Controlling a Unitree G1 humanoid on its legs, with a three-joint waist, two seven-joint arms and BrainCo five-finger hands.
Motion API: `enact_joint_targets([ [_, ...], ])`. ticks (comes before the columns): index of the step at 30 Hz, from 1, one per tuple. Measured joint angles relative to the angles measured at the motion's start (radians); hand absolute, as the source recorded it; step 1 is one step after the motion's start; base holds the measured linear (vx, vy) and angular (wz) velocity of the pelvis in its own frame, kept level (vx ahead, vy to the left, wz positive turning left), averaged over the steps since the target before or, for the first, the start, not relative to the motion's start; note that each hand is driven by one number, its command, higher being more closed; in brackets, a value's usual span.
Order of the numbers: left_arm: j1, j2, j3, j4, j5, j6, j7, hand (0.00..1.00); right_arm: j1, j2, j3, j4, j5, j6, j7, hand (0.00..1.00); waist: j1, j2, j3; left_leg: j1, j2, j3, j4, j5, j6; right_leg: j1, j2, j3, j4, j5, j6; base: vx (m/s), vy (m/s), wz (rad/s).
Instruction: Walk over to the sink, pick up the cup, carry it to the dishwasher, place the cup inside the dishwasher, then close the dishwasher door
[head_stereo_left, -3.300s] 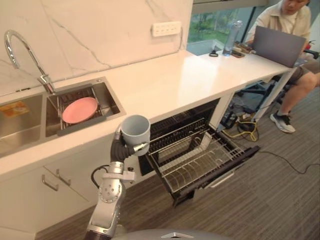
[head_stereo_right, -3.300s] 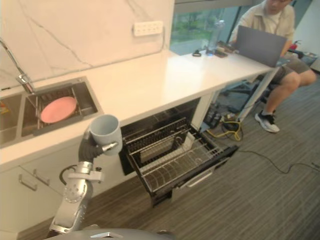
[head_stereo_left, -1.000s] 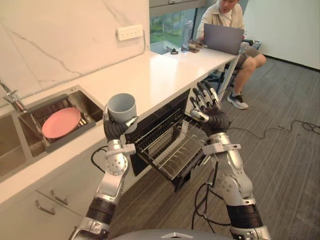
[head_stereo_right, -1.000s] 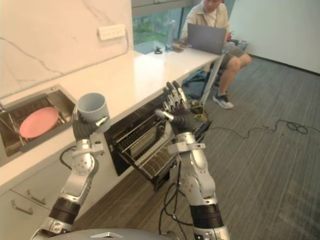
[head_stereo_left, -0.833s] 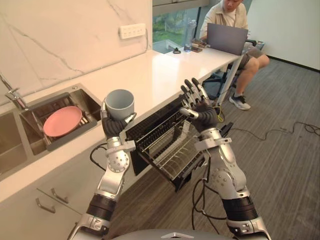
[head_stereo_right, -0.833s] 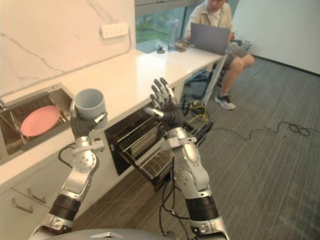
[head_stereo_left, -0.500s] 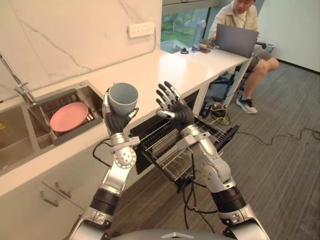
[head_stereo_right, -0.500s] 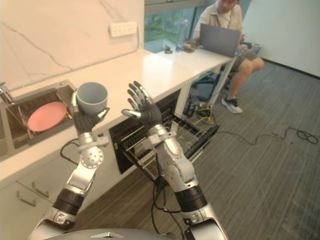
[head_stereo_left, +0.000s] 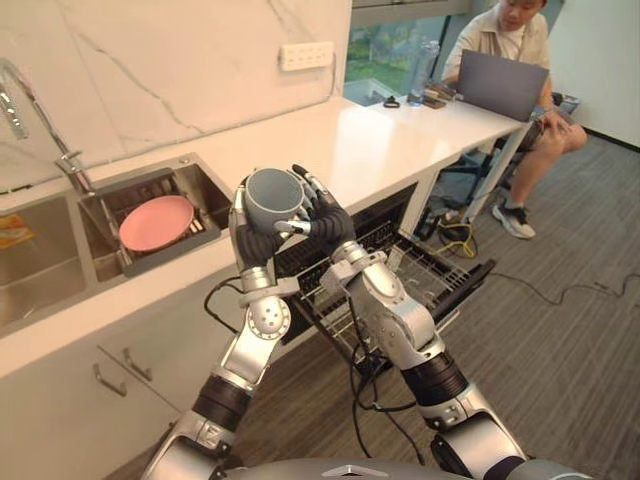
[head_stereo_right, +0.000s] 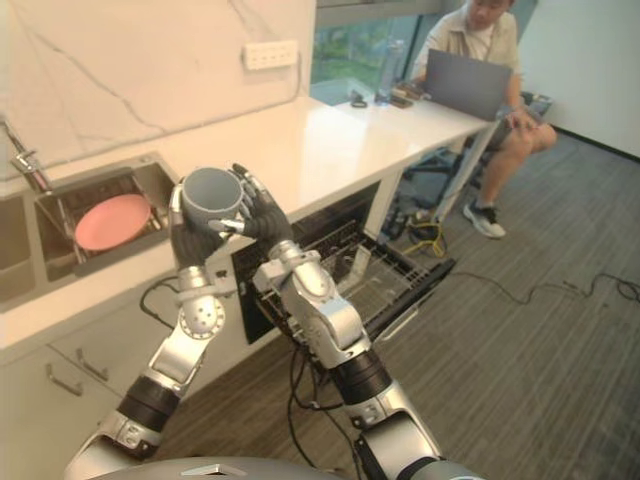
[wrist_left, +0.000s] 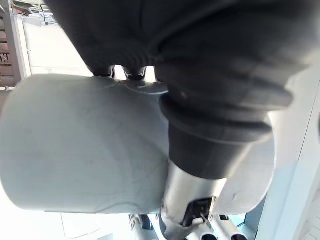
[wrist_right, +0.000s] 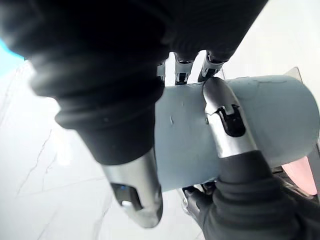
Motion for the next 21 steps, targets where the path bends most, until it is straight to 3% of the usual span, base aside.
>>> enact_joint_targets([
  [4, -0.001, 0.000, -0.019, 0.001, 0.000, 0.010, 0.002, 1.00, -0.043, 0.002, 0.020, 0.031, -0.042, 0.034, -0.051, 0.00, 0.001, 0.000, 0.000, -0.001, 0.000, -0.002, 0.000, 0.002, -0.001, 0.000, 0.000, -0.001, 0.001, -0.003, 0.004, -0.01, 0.000, 0.01],
  [11, -0.005, -0.001, -0.047, -0.001, 0.000, 0.030, 0.012, 1.00, -0.045, 0.008, 0.021, 0.034, -0.077, 0.039, -0.093, 0.00, 0.005, 0.000, 0.000, -0.015, 0.000, -0.023, 0.000, 0.010, -0.001, 0.001, 0.002, -0.021, -0.001, 0.002, -0.002, -0.01, -0.005, 0.07],
  [21, -0.019, -0.004, -0.049, -0.002, -0.003, 0.046, 0.102, 1.00, -0.080, 0.052, 0.059, 0.036, -0.123, 0.044, -0.191, 0.00, 0.014, 0.000, -0.001, -0.015, 0.000, -0.027, 0.000, 0.016, 0.001, 0.008, 0.003, -0.026, -0.007, 0.011, -0.004, 0.00, -0.002, 0.00],
])
